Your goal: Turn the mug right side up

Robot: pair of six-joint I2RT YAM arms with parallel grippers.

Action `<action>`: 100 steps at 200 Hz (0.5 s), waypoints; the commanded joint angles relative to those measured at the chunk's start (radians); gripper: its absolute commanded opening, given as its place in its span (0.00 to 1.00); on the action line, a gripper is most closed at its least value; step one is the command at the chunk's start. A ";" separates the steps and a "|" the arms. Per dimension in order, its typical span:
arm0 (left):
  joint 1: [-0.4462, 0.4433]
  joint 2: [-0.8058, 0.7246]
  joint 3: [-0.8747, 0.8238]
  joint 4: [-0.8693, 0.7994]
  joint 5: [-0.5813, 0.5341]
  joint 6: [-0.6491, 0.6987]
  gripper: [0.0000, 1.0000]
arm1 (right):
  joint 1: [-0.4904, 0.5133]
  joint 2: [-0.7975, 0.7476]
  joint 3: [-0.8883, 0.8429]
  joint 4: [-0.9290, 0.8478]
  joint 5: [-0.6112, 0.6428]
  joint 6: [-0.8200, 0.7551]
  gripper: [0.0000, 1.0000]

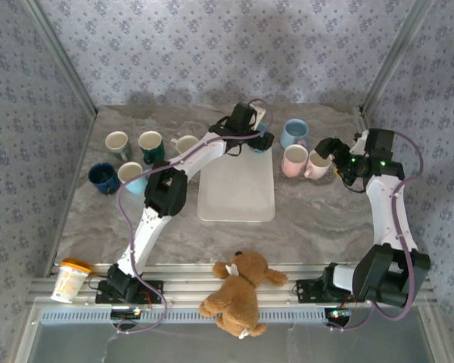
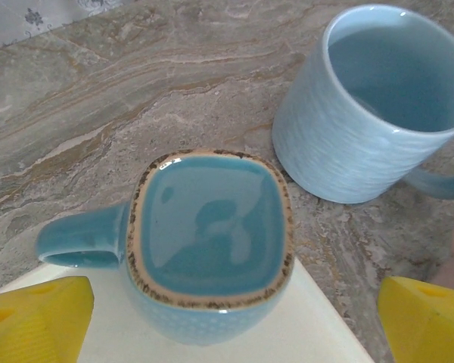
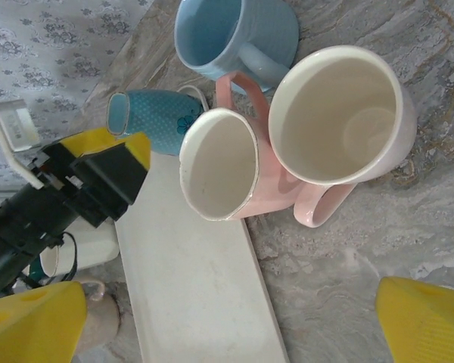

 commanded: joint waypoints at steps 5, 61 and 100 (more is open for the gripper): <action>-0.001 0.049 0.078 -0.023 -0.004 0.045 0.93 | 0.014 0.003 0.051 -0.050 -0.005 0.012 1.00; -0.001 0.111 0.114 0.023 0.005 0.039 0.86 | 0.036 0.002 0.069 -0.088 0.051 -0.007 1.00; 0.001 0.149 0.166 0.029 0.047 0.036 0.74 | 0.057 0.000 0.079 -0.113 0.081 -0.059 1.00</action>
